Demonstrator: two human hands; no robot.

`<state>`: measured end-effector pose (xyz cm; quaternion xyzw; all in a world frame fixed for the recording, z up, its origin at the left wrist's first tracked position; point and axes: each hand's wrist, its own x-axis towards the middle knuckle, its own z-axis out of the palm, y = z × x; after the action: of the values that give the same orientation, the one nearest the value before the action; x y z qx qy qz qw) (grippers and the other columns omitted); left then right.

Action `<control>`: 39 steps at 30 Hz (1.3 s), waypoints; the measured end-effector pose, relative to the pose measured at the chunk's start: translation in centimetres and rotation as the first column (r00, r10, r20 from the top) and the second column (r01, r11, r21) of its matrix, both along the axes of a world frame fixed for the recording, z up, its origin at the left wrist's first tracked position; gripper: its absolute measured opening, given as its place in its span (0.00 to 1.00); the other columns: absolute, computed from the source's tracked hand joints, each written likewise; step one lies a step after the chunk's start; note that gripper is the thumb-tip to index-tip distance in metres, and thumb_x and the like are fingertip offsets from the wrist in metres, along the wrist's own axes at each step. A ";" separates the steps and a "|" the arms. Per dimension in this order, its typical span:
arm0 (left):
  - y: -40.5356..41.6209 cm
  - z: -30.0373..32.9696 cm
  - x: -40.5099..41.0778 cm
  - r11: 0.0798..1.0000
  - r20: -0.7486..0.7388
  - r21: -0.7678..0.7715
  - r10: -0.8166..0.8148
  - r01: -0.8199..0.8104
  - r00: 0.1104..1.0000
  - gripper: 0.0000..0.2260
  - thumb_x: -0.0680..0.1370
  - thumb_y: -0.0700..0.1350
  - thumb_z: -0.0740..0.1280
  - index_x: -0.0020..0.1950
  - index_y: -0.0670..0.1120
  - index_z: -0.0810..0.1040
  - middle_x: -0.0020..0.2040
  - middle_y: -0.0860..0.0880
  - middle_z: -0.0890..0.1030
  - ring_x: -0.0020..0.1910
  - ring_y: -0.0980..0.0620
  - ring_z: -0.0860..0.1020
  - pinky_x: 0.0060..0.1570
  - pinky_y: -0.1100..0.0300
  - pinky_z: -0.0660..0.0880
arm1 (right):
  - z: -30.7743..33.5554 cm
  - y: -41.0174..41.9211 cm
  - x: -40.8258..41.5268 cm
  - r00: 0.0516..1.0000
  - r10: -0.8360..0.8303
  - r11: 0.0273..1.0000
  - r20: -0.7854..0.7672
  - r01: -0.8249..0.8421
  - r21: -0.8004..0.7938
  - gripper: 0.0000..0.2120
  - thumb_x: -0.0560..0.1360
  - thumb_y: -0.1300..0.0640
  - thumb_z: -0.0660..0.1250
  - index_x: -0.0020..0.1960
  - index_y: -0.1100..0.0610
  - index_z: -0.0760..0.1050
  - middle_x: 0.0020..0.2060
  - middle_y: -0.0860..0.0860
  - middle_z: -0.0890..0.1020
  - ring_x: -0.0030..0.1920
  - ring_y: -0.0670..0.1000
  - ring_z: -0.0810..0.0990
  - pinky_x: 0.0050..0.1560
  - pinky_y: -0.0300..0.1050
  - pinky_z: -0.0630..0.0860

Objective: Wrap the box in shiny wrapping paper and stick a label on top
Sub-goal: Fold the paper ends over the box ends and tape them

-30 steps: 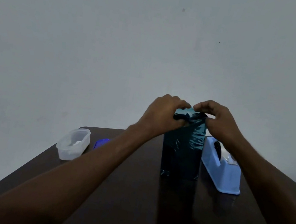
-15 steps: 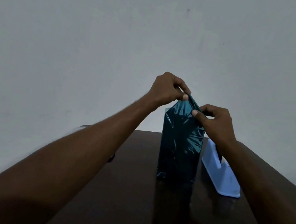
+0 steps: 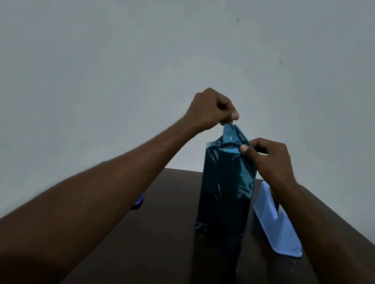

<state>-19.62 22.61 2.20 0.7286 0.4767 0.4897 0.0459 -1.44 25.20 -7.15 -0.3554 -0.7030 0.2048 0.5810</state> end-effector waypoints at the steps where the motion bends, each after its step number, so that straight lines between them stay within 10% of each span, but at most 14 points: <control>1: 0.0 0.3 0.1 1.000 0.005 0.019 0.015 -0.015 1.000 0.06 0.73 0.45 0.74 0.42 0.43 0.85 0.36 0.48 0.85 0.34 0.57 0.82 0.33 0.69 0.73 | 0.0 0.0 0.0 1.000 0.001 1.000 0.004 -0.001 0.004 0.07 0.75 0.54 0.72 0.38 0.52 0.82 0.38 0.51 0.85 0.40 0.50 0.82 0.42 0.43 0.75; 6: -0.3 0.0 0.0 0.996 -0.116 -0.090 0.002 -0.012 0.993 0.13 0.71 0.58 0.74 0.47 0.51 0.85 0.40 0.54 0.85 0.40 0.61 0.82 0.37 0.69 0.74 | -0.1 -0.2 0.0 1.000 0.015 1.000 -0.010 -0.015 -0.001 0.07 0.75 0.54 0.72 0.39 0.53 0.83 0.38 0.51 0.85 0.41 0.51 0.84 0.43 0.44 0.77; 18: 1.6 -1.8 0.4 0.998 -0.086 -0.002 0.067 -0.068 0.994 0.03 0.71 0.45 0.76 0.41 0.46 0.87 0.36 0.52 0.85 0.37 0.58 0.81 0.44 0.58 0.80 | -0.6 0.3 0.7 1.000 0.018 1.000 0.008 -0.018 0.024 0.06 0.76 0.54 0.70 0.44 0.54 0.84 0.38 0.47 0.84 0.39 0.44 0.81 0.42 0.40 0.73; 27: 2.2 -1.9 -0.1 0.998 -0.096 -0.042 0.048 -0.053 0.994 0.04 0.71 0.44 0.76 0.42 0.44 0.86 0.36 0.50 0.85 0.30 0.63 0.77 0.29 0.73 0.68 | -0.3 0.4 0.8 1.000 -0.007 1.000 0.026 0.006 0.018 0.08 0.77 0.56 0.69 0.40 0.52 0.83 0.34 0.46 0.83 0.32 0.39 0.77 0.35 0.33 0.71; 39: 1.9 -1.5 -0.4 0.992 -0.005 -0.127 -0.028 0.027 1.000 0.05 0.69 0.44 0.78 0.42 0.44 0.86 0.35 0.47 0.84 0.30 0.61 0.77 0.32 0.66 0.72 | 1.2 0.6 -0.1 0.999 -0.030 1.000 0.028 0.030 -0.004 0.06 0.74 0.49 0.72 0.44 0.51 0.84 0.34 0.49 0.84 0.35 0.47 0.79 0.40 0.42 0.74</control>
<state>-20.00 24.50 0.74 0.7323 0.4969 0.4554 0.0974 -1.53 25.76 -5.94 -0.3700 -0.7052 0.1928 0.5732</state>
